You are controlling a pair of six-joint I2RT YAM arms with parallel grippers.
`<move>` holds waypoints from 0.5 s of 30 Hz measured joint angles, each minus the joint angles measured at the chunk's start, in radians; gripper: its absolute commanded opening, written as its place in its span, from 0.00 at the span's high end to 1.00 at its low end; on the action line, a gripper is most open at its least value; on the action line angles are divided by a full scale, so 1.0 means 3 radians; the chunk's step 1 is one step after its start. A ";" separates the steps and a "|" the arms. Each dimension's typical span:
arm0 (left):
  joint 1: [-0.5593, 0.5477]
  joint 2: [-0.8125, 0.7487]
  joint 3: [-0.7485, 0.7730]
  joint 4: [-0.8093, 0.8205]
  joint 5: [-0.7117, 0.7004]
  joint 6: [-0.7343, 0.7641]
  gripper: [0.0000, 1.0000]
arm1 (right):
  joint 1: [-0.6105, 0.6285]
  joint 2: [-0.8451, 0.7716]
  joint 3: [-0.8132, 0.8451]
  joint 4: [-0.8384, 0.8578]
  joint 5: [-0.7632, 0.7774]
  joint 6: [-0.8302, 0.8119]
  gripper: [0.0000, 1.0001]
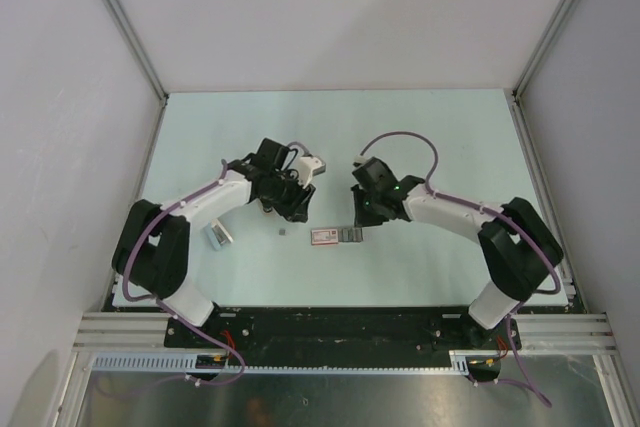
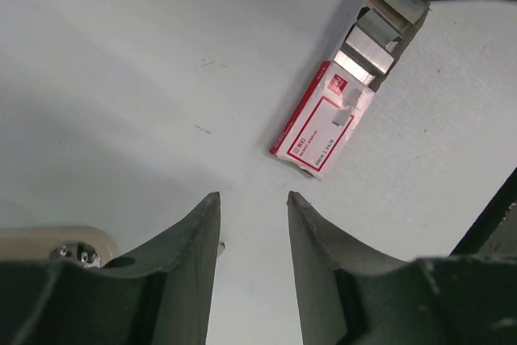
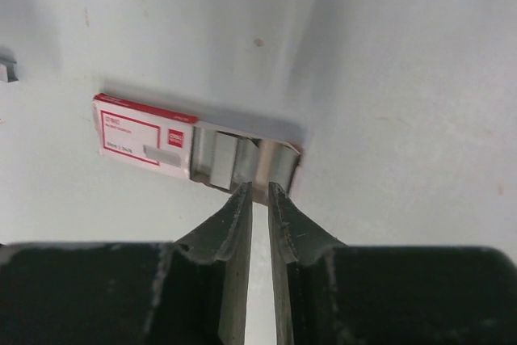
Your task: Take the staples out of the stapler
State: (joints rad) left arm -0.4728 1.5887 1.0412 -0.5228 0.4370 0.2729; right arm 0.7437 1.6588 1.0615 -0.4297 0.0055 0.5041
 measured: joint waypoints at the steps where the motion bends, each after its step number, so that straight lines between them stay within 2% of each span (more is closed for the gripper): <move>1: -0.0024 0.0014 0.0000 0.0000 -0.0009 0.0022 0.57 | -0.0050 -0.0065 -0.0056 0.0018 -0.0024 0.0001 0.82; 6: -0.0169 0.0104 0.0000 0.0003 -0.0057 0.0075 0.57 | -0.0282 -0.0234 -0.0395 0.0123 -0.0168 0.0009 0.85; 15: -0.0320 0.0271 -0.0025 0.0005 -0.0145 0.0112 0.59 | -0.0317 -0.0144 -0.0657 0.0351 -0.0439 0.0066 0.90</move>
State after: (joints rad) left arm -0.5690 1.6699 1.0336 -0.5213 0.3935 0.3065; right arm 0.6487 1.6157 0.8642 -0.3244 -0.1261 0.5240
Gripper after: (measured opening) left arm 0.417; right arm 0.115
